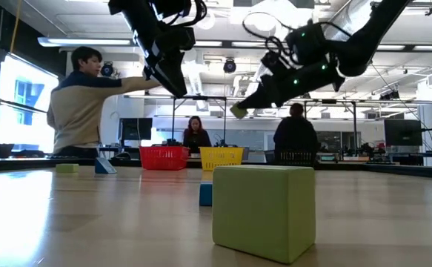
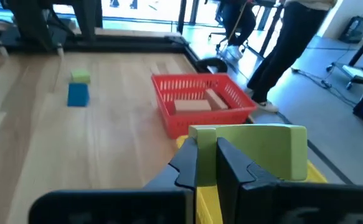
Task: Sort & place blocks by color
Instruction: Put the green block into the yellow basket
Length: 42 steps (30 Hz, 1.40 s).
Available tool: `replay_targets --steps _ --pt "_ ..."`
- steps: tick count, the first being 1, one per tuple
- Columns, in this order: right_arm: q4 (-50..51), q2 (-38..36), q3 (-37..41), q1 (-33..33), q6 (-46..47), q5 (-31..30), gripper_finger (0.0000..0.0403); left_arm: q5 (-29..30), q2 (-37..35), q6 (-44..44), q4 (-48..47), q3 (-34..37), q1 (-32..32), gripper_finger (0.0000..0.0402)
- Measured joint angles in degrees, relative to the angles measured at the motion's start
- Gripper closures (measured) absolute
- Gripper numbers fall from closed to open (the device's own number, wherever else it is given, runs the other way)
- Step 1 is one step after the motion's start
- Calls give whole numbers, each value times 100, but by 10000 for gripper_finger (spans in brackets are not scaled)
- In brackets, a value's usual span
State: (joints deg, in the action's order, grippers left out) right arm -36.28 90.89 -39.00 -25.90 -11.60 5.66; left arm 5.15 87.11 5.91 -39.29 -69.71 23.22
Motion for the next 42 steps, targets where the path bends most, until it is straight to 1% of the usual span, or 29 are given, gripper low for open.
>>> replay_targets --steps 3,5,11,15,17,22,32,36,38,42 --pt "6 362 -180 -59 0 153 392 0 0 -2 0 -1 -1 271" --pt "91 648 -437 -78 -2 188 391 0 0 -2 2 -2 -2 271" --pt "849 1375 -1330 -75 11 181 390 0 0 7 -2 0 -2 271" --pt "1347 1704 -1795 -75 105 81 390 0 0 3 -44 -2 -2 271" --pt "1536 1803 -1978 -75 162 23 390 -2 0 -9 -48 0 -2 271" --pt "1864 1908 -2230 -75 348 -377 390 -2 0 -9 -50 -1 -2 271" --pt "2111 1904 -2361 -228 655 -440 388 -2 0 -3 -55 0 -4 271" --pt "2145 1904 -2361 -266 708 -576 370 -2 0 11 -55 0 -4 271" --pt "2147 1904 -2361 -261 695 -706 351 -2 0 11 -55 0 -4 271" --pt "2156 1904 -2361 -259 675 -720 305 -8 0 138 -104 -1 -4 271"
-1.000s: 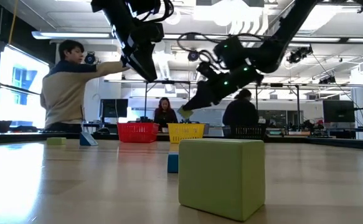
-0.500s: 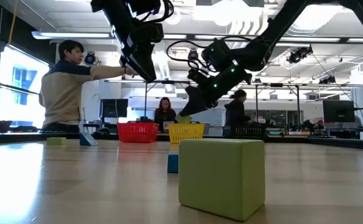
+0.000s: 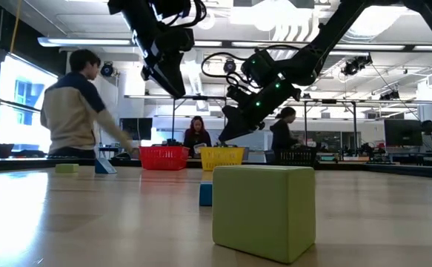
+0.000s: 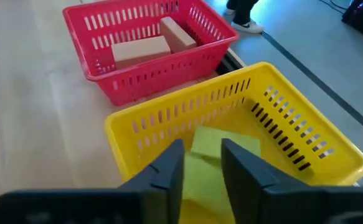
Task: Sort & place blocks by color
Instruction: Put the green block into the yellow basket, then put the brown block into the red basket
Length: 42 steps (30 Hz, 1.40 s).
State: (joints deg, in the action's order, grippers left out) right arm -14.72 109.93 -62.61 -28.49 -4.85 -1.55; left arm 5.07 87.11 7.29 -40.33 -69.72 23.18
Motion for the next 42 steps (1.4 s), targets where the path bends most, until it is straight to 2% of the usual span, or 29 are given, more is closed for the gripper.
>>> replay_targets --steps 5,10,18,24,35,42 --pt "173 -77 0 3 -3 5 261 -6 0 102 -432 1 -31 271" --pt "632 -416 0 15 92 12 243 8 0 25 -923 1 -223 271" --pt "1717 -1168 0 222 -15 112 240 40 0 304 -1357 1 -838 271" --pt "2521 -1565 0 513 -75 113 240 312 0 734 -1649 1 -1477 271" --pt "3576 -1658 1 1046 -606 136 240 617 0 1723 -1990 1 -2572 271" --pt "3746 -1655 2 1254 -1124 151 240 629 0 2337 -1988 1 -3015 271"
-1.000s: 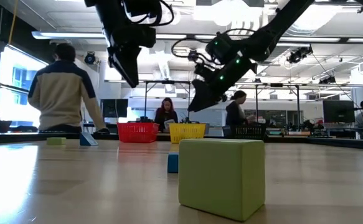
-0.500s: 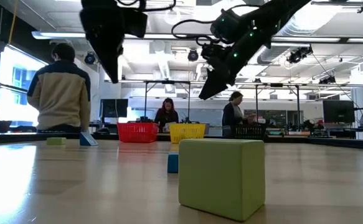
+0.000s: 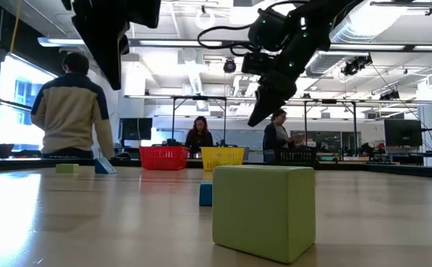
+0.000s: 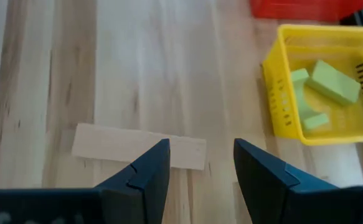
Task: Sort & place blocks by color
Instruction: Put the brown block into the red basket
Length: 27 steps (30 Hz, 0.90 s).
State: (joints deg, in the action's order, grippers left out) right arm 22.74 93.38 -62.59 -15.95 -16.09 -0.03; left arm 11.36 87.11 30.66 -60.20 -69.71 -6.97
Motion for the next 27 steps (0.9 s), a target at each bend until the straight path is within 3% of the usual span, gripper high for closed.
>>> replay_targets --steps 13,27 --pt "118 4 0 484 -49 -134 240 -66 0 1128 11 477 -872 271" --pt "191 7 0 674 -47 -428 240 -75 0 3907 44 520 -1619 267"
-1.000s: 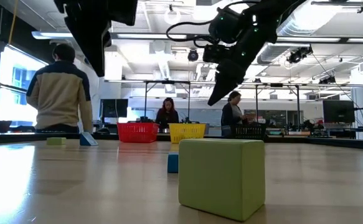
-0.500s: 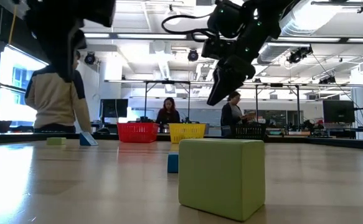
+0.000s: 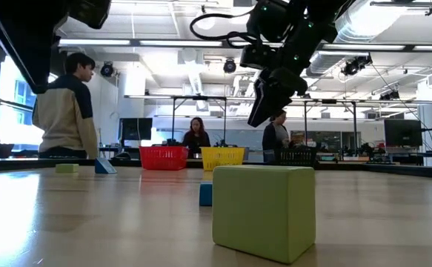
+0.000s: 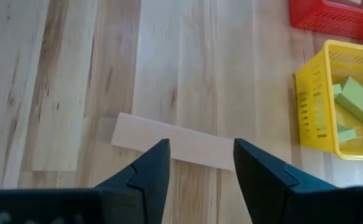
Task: Sort & place blocks by color
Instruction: Put the brown block into the red basket
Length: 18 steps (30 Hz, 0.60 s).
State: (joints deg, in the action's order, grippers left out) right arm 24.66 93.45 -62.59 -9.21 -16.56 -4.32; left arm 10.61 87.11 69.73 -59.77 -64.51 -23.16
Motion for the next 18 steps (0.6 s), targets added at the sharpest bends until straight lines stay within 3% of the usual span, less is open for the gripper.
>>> replay_targets --steps 6,10,18 --pt "0 0 0 0 2 0 240 -196 10 735 0 -1 -136 239" --pt "-1 0 0 2 2 0 240 -342 36 1764 13 -2 -137 219" --pt "-1 0 2 2 2 13 240 -676 260 2643 179 -2 -251 219"
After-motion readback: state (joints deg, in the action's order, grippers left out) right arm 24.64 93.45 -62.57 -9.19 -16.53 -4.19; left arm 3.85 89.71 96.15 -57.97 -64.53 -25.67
